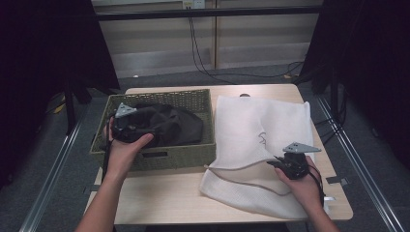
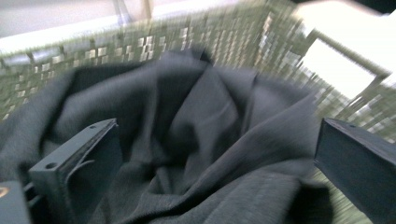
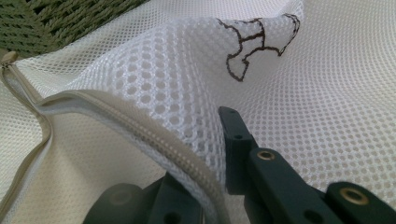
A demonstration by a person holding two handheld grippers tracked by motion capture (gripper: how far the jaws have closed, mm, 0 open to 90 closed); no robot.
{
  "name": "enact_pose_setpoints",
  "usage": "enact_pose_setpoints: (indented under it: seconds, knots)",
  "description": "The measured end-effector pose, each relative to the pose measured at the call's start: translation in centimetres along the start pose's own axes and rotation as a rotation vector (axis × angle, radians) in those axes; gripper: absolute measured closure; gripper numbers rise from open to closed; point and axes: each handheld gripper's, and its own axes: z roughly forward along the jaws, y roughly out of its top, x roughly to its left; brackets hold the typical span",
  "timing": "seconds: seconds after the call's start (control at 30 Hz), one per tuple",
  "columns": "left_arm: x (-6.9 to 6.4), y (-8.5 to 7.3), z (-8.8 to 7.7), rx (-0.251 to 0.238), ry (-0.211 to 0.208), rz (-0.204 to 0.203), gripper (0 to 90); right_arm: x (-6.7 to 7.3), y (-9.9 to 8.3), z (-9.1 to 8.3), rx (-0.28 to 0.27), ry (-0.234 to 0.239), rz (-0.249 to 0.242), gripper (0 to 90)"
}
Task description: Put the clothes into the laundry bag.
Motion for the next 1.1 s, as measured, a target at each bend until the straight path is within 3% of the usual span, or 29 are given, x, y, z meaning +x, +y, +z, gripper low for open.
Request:
enact_pose_setpoints:
  seconds: [0.1,0.17,0.2,0.27,0.3,0.37,0.47,0.57,0.63,0.7,0.77,0.83,0.9,0.93,0.97,1.0,1.03,1.07,1.1]
  knots:
    - [-0.3,-0.1,1.1,0.027,0.011,0.007,6.6,0.1,0.0,0.1,0.001,0.005,0.001,87.6]
    - [0.0,-0.1,1.6,0.071,0.027,-0.013,16.3,0.0,0.0,0.1,0.002,0.005,-0.001,87.6]
    - [0.1,-0.2,1.8,0.085,0.039,-0.035,24.8,0.0,0.0,0.0,0.001,0.005,0.003,87.6]
    - [0.3,-0.1,1.9,0.106,0.03,-0.048,52.5,0.0,0.0,0.0,0.001,0.005,0.002,87.6]
    - [0.7,0.1,2.0,0.129,-0.011,-0.067,66.9,0.0,0.0,0.0,0.0,0.007,0.002,87.6]
    - [1.0,0.5,2.0,0.148,-0.031,-0.074,81.7,0.0,-0.1,0.1,0.001,0.006,-0.002,87.6]
    - [1.7,1.1,1.7,0.159,-0.038,-0.081,85.0,0.0,-0.1,0.1,0.002,0.008,-0.001,87.6]
    - [3.6,2.6,1.2,0.105,-0.018,-0.132,85.1,-0.1,-0.1,0.2,-0.002,0.009,0.001,87.5]
    - [4.1,2.9,1.3,0.084,-0.007,-0.149,84.4,-0.1,-0.1,0.3,0.0,0.013,0.007,87.3]
    - [6.0,3.1,2.9,0.089,0.024,-0.158,75.8,0.0,-0.2,0.3,0.001,0.013,0.004,86.8]
    - [6.7,2.8,4.0,0.124,0.031,-0.167,52.2,0.0,-0.1,0.3,-0.002,0.015,0.004,86.7]
    - [7.2,2.3,5.3,0.196,-0.022,-0.167,31.0,-0.1,-0.2,0.3,-0.004,0.019,0.006,86.7]
    - [7.7,1.7,6.1,0.244,-0.011,-0.172,10.9,-0.2,-0.2,0.3,0.0,0.018,0.004,86.8]
    - [7.9,1.5,6.4,0.258,-0.002,-0.204,3.0,-0.2,-0.3,0.4,0.001,0.018,0.002,86.7]
    - [7.9,1.5,6.4,0.258,-0.002,-0.204,0.0,-0.2,-0.3,0.4,0.001,0.018,0.002,86.7]
    - [8.4,1.2,6.8,0.31,0.049,-0.253,0.0,-0.2,-0.3,0.4,0.005,0.02,0.006,86.5]
    - [8.4,1.2,6.8,0.31,0.049,-0.253,0.0,-0.2,-0.3,0.4,0.007,0.018,0.006,86.4]
    - [8.5,0.8,7.5,0.36,0.079,-0.276,0.0,-0.1,-0.4,0.5,0.005,0.021,0.005,86.3]
    - [8.4,0.8,7.8,0.389,0.082,-0.26,0.0,-0.1,-0.4,0.5,0.005,0.02,0.006,86.3]
